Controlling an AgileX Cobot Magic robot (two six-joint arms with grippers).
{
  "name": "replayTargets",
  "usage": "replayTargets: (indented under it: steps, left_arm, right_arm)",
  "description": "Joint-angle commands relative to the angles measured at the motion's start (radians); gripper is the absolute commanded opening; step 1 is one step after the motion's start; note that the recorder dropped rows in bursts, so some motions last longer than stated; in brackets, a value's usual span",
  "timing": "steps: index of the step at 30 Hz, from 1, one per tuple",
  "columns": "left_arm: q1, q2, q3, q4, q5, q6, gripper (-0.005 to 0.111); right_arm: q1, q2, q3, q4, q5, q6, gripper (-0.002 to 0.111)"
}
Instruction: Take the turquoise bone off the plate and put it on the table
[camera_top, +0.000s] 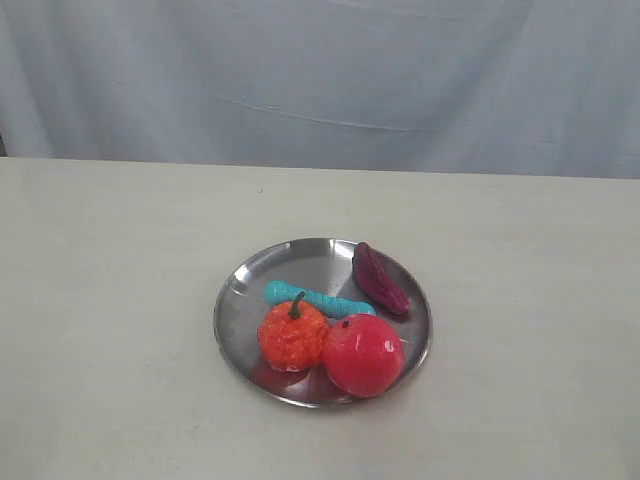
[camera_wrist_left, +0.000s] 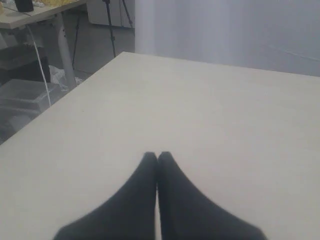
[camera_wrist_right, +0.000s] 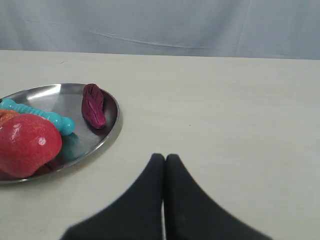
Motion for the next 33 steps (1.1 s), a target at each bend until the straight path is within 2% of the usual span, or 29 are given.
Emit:
replayTargets:
  steps: [1,7,10,17,23,25,29,31,33]
  left_arm:
    - [0.003,-0.001,0.003,-0.001,-0.005,-0.004,0.000]
    - [0.003,-0.001,0.003,-0.001,-0.005,-0.004,0.000]
    - [0.003,-0.001,0.003,-0.001,-0.005,-0.004,0.000]
    - [0.003,-0.001,0.003,-0.001,-0.005,-0.004,0.000]
    - [0.003,-0.001,0.003,-0.001,-0.005,-0.004,0.000]
    - [0.003,-0.001,0.003,-0.001,-0.005,-0.004,0.000]
    - [0.003,-0.001,0.003,-0.001,-0.005,-0.004,0.000]
    - [0.003,-0.001,0.003,-0.001,-0.005,-0.004,0.000]
    - [0.003,-0.001,0.003,-0.001,-0.005,-0.004,0.000]
  right_arm:
    - [-0.004,-0.006,0.002,-0.013,-0.012,-0.005,0.000]
    - [-0.004,-0.006,0.002,-0.021,-0.108,-0.026,0.000]
    - [-0.004,-0.006,0.002,-0.021,-0.241,-0.026,0.000]
    - [-0.004,-0.006,0.002,-0.013,-0.674,-0.026,0.000]
    - [-0.004,-0.006,0.002,-0.013,-0.810,-0.017,0.000]
    - [-0.004,-0.006,0.002,-0.013,-0.849,0.059,0.000]
    - [-0.004,-0.006,0.002,-0.013,-0.977,0.392,0.000]
    - [-0.004,-0.006,0.002,-0.013,-1.004,0.428,0.000]
    - [-0.004,-0.006,-0.031,-0.013,-0.941,0.428,0.000]
